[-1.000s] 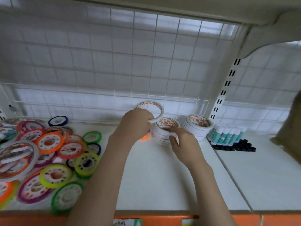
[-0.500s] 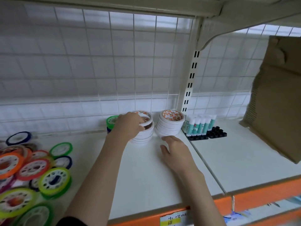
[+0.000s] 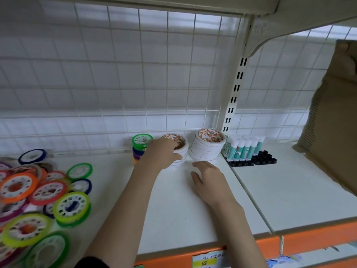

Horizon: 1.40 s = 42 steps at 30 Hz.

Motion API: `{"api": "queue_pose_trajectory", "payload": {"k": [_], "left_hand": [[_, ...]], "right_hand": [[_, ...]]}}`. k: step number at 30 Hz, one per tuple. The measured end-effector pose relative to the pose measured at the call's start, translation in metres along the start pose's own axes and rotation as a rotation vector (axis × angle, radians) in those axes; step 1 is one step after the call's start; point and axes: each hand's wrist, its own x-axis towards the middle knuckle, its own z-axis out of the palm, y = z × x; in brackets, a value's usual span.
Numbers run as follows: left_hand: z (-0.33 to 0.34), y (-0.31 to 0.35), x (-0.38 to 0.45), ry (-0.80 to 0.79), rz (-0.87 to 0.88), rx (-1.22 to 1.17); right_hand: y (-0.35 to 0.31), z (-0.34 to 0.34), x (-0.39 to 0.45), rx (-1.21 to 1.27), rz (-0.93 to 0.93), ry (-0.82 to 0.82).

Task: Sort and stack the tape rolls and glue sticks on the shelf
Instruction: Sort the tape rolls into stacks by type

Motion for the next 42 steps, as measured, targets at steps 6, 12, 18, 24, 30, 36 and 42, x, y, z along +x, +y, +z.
{"api": "queue_pose_trajectory", "payload": {"k": [6,12,18,24,30,36,42], "left_hand": [[0.007,-0.015,-0.035,0.194,-0.023,-0.080],[-0.005,-0.060,-0.085,0.177,-0.189,-0.083],[-0.022,-0.119,-0.139,0.174,-0.377,-0.141],[-0.036,-0.158,-0.191,0.227,-0.419,-0.135],[-0.045,-0.180,-0.224,0.272,-0.432,-0.074],[-0.051,-0.192,-0.239,0.260,-0.424,-0.081],[-0.035,-0.183,-0.224,0.197,-0.294,-0.123]], "right_hand": [[-0.014,0.002,-0.002,0.022,-0.055,0.037],[-0.051,0.018,-0.003,0.055,-0.192,0.062],[-0.105,0.049,-0.011,0.100,-0.301,-0.016],[-0.162,0.078,-0.025,0.131,-0.430,-0.100],[-0.199,0.099,-0.037,0.084,-0.489,-0.218],[-0.210,0.107,-0.041,0.022,-0.433,-0.209],[-0.207,0.101,-0.049,0.028,-0.351,-0.147]]}}
